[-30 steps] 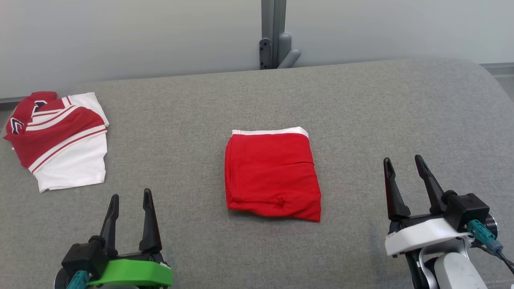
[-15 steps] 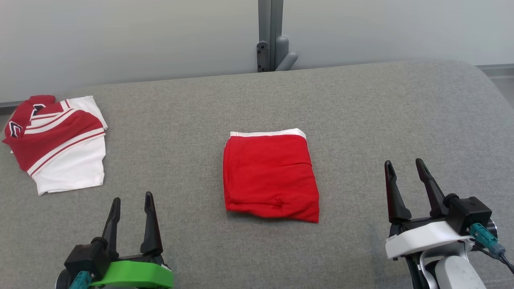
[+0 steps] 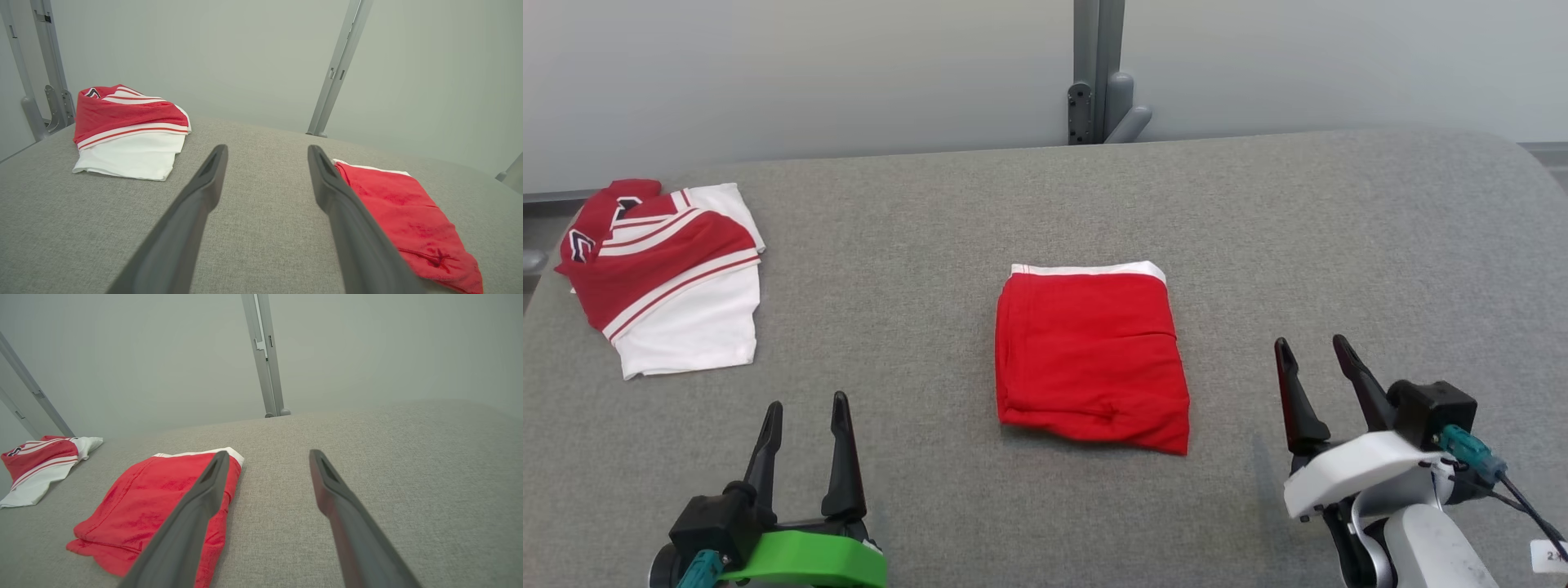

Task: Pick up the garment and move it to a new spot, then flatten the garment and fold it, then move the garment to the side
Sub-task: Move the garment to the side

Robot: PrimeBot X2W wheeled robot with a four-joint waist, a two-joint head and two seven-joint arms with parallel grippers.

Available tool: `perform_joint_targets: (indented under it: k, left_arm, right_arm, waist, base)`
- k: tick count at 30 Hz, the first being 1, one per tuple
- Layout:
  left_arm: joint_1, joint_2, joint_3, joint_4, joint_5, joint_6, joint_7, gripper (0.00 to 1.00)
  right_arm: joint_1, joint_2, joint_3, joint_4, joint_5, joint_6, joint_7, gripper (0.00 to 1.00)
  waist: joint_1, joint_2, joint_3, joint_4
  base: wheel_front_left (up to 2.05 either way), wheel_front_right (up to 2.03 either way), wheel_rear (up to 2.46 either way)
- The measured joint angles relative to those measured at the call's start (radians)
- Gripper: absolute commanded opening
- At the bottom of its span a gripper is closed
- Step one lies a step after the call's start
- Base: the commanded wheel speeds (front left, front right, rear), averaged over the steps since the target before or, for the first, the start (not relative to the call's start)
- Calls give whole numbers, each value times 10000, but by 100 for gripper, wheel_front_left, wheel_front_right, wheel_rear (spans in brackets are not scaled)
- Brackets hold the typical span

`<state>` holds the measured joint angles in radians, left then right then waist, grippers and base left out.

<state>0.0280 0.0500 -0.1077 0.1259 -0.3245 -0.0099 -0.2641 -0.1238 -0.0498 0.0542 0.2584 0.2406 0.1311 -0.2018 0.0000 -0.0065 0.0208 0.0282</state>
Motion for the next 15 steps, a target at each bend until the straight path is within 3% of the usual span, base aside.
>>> perform_joint_targets:
  k: [6,15]
  left_arm:
    - [-41,0,-127,50,-33,-2,0,100]
    - [-301,0,-464,155,-107,-17,0,100]
  right_arm:
    - [-1266,-113,224,1124,769,0,1643,100]
    - [-3198,-1058,951,3152,2823,-2,4036,100]
  waist:
    - [0,0,152,417]
    - [0,0,575,1218]
  base:
    - [0,0,0]
    - [0,0,0]
